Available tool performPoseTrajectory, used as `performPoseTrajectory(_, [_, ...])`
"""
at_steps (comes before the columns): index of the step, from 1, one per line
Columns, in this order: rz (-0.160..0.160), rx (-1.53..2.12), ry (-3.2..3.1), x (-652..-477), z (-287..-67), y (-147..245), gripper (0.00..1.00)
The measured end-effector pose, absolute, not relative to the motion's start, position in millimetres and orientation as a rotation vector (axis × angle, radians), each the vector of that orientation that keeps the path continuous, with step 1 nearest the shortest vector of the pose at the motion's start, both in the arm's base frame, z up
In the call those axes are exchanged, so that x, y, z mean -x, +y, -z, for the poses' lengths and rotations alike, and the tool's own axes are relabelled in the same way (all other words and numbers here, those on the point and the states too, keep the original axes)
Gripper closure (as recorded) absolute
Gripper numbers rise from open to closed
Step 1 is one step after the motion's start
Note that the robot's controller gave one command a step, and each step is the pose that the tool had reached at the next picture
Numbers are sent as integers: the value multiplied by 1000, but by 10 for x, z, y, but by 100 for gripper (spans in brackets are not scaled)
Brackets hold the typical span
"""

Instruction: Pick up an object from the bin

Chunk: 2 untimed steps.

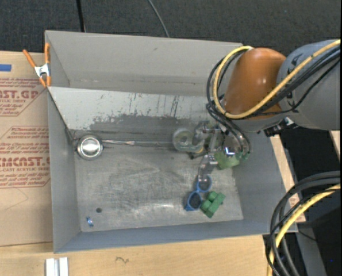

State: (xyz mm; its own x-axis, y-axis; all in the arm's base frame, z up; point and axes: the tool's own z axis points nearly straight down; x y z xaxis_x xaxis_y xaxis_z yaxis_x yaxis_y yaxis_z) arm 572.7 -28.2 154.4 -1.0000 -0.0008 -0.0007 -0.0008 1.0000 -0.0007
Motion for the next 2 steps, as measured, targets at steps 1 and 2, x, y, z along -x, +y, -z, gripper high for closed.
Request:
performPoseTrajectory(1, [-8, -211, 3128, -5551, -722, -970, 0])
performPoseTrajectory(2, [11, 236, 3067, -5085, -800, -530, 0])
